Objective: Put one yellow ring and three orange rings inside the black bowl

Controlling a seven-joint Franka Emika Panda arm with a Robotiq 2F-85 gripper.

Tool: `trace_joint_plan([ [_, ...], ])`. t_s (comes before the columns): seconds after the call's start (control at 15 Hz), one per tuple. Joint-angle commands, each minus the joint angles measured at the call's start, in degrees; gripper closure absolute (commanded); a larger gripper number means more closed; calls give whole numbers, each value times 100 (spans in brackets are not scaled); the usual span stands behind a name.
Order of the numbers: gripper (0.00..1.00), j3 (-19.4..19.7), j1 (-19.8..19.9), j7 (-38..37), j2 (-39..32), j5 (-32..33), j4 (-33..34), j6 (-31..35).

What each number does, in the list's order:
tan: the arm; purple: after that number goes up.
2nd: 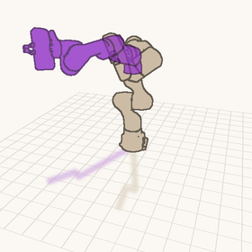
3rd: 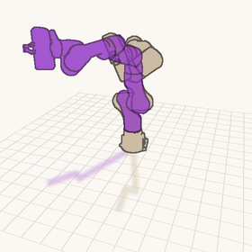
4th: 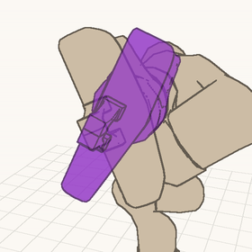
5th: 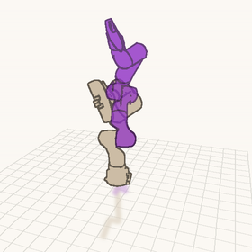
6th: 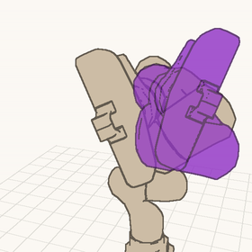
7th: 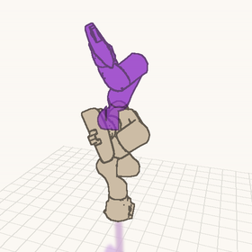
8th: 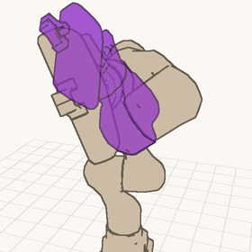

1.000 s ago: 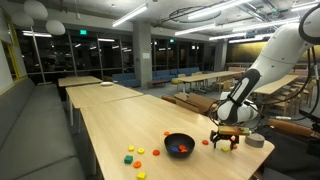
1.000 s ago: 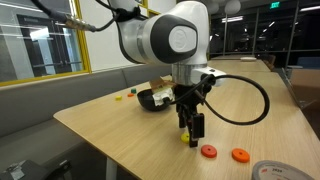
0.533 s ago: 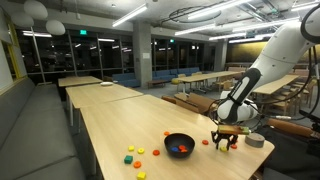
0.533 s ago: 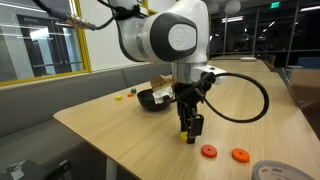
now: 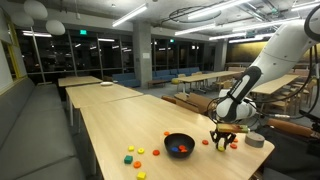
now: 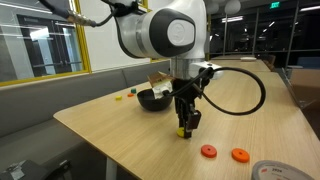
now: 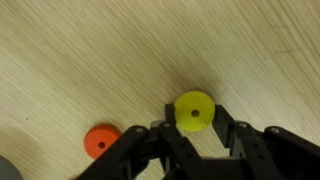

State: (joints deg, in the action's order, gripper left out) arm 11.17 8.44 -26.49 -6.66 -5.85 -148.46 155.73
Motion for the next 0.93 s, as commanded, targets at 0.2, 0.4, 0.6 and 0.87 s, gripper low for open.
trace_joint_plan([
  [0.2,75,-373,-338,3,729,76,365,-532],
  [0.4,75,-625,-478,69,883,19,630,-649],
  [0.6,75,-866,-634,242,876,-219,845,-700],
  [0.87,75,-1119,-850,427,614,-515,1125,-688],
])
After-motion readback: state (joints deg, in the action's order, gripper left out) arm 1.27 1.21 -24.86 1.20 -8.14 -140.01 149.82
